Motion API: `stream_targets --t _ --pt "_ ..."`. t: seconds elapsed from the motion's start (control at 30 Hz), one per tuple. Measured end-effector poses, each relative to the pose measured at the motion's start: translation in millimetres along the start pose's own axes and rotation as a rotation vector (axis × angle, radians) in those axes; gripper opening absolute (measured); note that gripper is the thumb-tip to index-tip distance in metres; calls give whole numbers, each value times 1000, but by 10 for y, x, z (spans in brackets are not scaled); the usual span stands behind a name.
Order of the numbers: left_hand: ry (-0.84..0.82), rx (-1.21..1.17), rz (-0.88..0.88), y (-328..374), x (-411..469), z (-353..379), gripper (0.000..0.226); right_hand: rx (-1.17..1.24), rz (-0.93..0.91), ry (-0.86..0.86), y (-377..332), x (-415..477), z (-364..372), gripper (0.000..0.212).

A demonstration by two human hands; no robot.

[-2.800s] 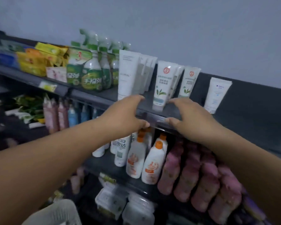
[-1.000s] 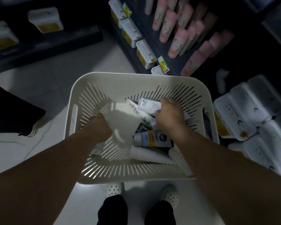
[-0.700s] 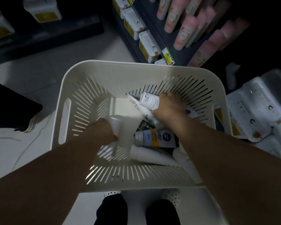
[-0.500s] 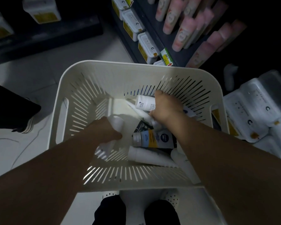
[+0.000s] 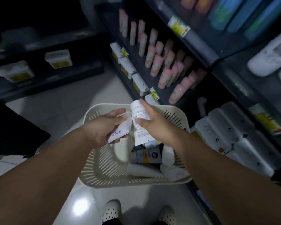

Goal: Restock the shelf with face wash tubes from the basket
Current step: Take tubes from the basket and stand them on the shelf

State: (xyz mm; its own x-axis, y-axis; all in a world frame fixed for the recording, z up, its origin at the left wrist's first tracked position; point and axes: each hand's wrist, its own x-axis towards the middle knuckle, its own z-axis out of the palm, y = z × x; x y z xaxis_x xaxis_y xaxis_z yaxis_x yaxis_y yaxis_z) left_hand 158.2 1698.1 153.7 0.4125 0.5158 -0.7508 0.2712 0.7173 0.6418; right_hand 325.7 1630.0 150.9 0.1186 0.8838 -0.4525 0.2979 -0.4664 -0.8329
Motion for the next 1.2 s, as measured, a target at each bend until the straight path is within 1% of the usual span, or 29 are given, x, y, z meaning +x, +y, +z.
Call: stream_targets --t 0.07,0.13,0.2,0.27,0.33,0.4,0.5,0.53,0.63,0.7,0.77,0.83,0.87,0.97,1.07,1.13,1.2 --pt "-17 -61 32 210 -246 24 30 185 37 -24 -208 -175 -112 55" --pt "-31 -139 50 428 -527 62 29 275 61 -19 -450 -361 -235 47" --pt "-56 -235 49 648 -775 97 33 391 91 22 -727 -533 -366 41" --pt "-125 -277 64 891 -1034 134 40 606 151 57 -1023 -710 -502 37" --pt "-189 -219 89 1152 -1292 188 46 755 187 60 -1327 -928 -650 38" --pt "-238 -140 108 1370 -1486 245 49 779 184 37 -1546 -1093 -769 43" --pt "-302 -62 136 1679 -1841 349 52 804 126 -6 -1834 -1385 -955 56" --pt "-323 -66 146 1764 -1953 388 53 803 102 -12 -1909 -1476 -1003 59" --pt "-400 -115 201 1993 -2262 517 47 689 29 -12 -2086 -1739 -1123 50" --pt "-446 -128 239 2119 -2454 594 47 609 -29 -7 -2171 -1902 -1188 53" --pt "-512 -125 268 2231 -2606 672 54 536 -74 19 -2280 -2054 -1224 41" --pt "-580 -108 299 2327 -2729 772 58 483 -88 106 -2389 -2172 -1265 24" --pt "-592 -61 326 2364 -2784 835 57 458 -92 165 -2433 -2224 -1293 22" --pt "-525 172 459 2426 -2895 1092 41 369 -104 294 -2549 -2389 -1415 28" --pt "-412 322 557 2487 -2970 1328 28 259 -116 422 -2586 -2590 -1583 24" --pt "-373 412 620 2536 -3045 1456 22 227 -129 495 -2587 -2752 -1703 26" --pt "-351 515 683 2588 -3099 1577 21 215 -146 520 -2589 -2945 -1810 28"
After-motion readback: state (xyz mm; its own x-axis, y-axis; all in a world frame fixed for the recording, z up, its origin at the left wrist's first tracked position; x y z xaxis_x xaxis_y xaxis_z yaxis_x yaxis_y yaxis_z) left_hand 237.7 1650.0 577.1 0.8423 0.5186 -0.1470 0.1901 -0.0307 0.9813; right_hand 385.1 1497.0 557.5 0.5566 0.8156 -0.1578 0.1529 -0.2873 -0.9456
